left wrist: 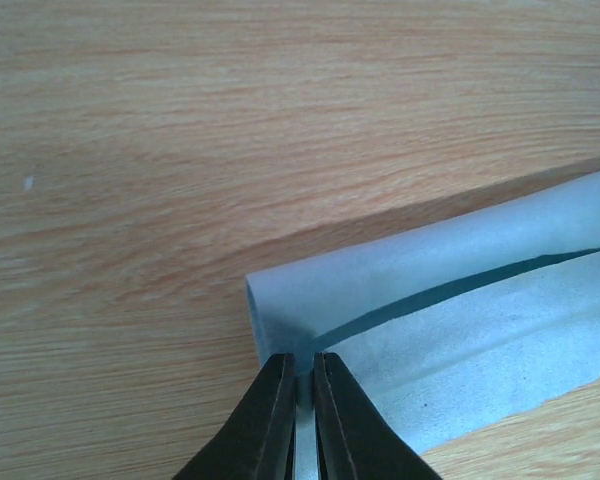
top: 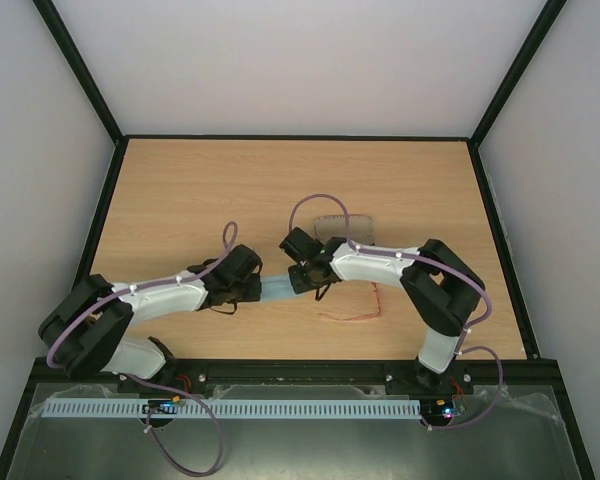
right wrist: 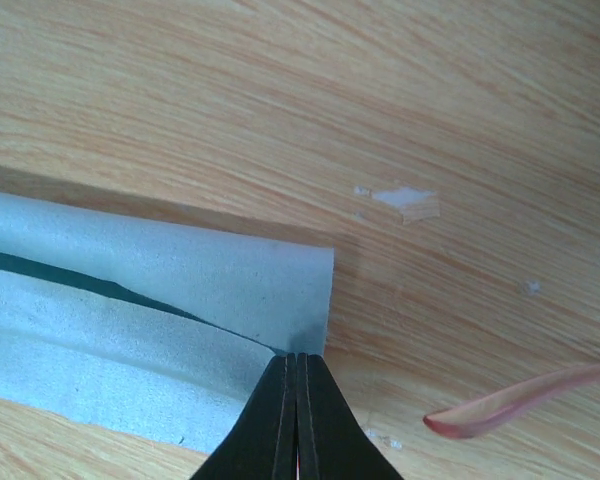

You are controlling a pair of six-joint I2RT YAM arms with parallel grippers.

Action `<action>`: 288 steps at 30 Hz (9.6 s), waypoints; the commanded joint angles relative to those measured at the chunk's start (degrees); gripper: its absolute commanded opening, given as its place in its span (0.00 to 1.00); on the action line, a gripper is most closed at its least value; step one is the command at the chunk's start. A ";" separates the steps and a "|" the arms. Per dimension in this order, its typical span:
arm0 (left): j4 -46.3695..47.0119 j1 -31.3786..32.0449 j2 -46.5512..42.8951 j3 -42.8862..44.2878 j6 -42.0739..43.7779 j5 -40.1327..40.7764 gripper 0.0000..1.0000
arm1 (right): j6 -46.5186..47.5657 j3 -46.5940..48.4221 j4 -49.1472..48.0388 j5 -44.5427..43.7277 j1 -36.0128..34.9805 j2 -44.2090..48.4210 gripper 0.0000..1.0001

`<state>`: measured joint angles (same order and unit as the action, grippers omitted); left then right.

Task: Organize the sunglasses
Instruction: Fold the glasses cleaning cloth at the center of the board, then pick up the glasses cleaning cloth from the center of the board.

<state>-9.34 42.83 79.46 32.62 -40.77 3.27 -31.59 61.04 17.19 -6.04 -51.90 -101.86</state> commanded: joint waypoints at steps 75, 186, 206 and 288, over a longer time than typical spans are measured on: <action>-28.28 -19.44 2.29 23.36 -1.74 -27.71 0.99 | -3.14 2.08 17.29 28.80 15.11 17.44 0.41; -22.36 -8.33 -34.49 0.30 -9.02 -11.87 0.99 | -13.61 -5.34 -3.63 3.53 -0.10 -0.16 0.02; -15.17 0.09 -14.45 2.22 -11.84 -3.90 0.44 | -13.05 -5.44 -3.52 4.17 -0.06 3.45 0.01; -17.04 2.00 -0.54 18.58 -6.57 0.17 0.02 | -10.23 -0.45 2.75 3.60 -0.07 10.52 0.01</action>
<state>-23.33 44.47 79.50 48.10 -47.55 4.08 -43.09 57.52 13.87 -0.40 -51.72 -94.17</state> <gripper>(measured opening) 0.022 0.018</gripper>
